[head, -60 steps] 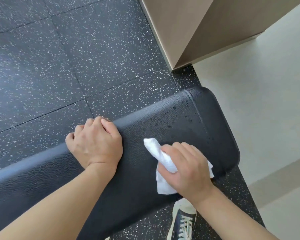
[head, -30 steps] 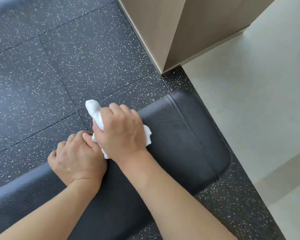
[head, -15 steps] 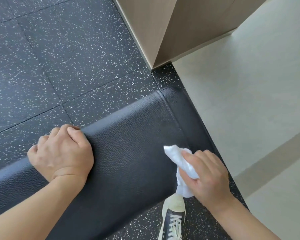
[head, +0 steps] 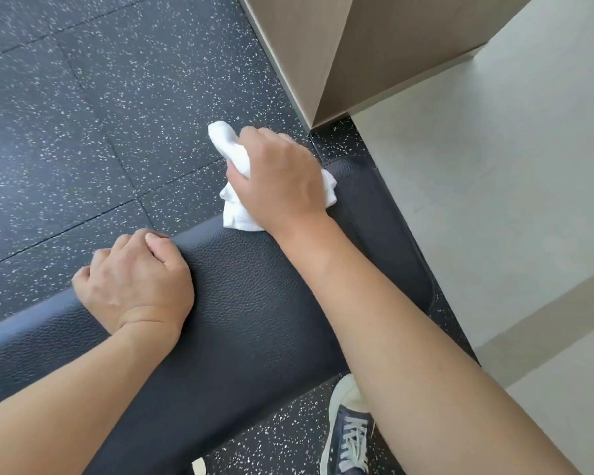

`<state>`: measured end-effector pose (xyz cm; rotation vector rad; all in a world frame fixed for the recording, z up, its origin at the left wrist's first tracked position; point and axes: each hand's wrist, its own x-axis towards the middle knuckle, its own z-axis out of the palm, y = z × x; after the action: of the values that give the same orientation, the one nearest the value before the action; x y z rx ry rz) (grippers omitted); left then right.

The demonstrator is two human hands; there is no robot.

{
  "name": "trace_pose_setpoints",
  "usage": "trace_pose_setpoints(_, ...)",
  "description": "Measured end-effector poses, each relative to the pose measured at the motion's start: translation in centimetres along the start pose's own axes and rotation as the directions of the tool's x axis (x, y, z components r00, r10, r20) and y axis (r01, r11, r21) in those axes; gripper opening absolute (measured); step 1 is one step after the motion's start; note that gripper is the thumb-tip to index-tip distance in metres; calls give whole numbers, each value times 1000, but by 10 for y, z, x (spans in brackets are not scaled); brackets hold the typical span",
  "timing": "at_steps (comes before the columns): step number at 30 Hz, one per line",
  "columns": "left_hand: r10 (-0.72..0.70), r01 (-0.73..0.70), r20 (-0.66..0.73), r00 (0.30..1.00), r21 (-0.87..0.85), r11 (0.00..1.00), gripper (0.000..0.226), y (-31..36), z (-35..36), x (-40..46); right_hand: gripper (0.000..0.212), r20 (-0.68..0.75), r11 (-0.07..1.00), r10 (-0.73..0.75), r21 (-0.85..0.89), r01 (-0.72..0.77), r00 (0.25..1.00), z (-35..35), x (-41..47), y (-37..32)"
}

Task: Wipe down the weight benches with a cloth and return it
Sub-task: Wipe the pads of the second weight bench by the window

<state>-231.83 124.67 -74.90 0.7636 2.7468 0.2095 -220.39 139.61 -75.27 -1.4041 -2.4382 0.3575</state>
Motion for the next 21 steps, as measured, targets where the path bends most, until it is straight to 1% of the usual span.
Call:
trace_pose_setpoints(2,-2,2,3,1000,11,1000,50,0,0,0,19,-84,997,-38,67,44,996,-11,-37,5)
trace_pose_setpoints(3,-4,4,7,1000,16,1000,51,-1,0,0,17,-104,993,-75,84,84,992,-17,-62,10)
trace_pose_setpoints(6,15,-16,22,1000,49,999,53,-6,2,3,16,-65,977,-191,84,196,979,-34,-142,36)
trace_pose_setpoints(9,39,-41,24,999,77,996,48,-6,3,3,16,-57,971,-227,67,231,972,-41,-183,49)
trace_pose_setpoints(11,55,-57,30,998,97,994,46,-8,5,5,11,-82,972,-222,62,227,972,-35,-174,42)
trace_pose_setpoints(13,78,-81,36,996,111,990,44,-9,5,6,12,-99,980,-186,60,192,978,-26,-146,28)
trace_pose_setpoints(16,105,-108,30,994,127,986,43,-11,3,4,18,-105,994,-47,95,57,993,-12,-93,-1)
trace_pose_setpoints(18,127,-132,44,991,117,984,46,-10,1,4,20,-101,995,41,93,-32,994,-8,-67,-18)
trace_pose_setpoints(20,151,-158,66,986,103,982,50,-8,-3,2,21,-99,994,85,80,-77,991,-6,-54,-26)
trace_pose_setpoints(21,176,-184,80,981,102,978,51,-9,-6,1,21,-95,994,84,77,-77,992,-7,-53,-27)
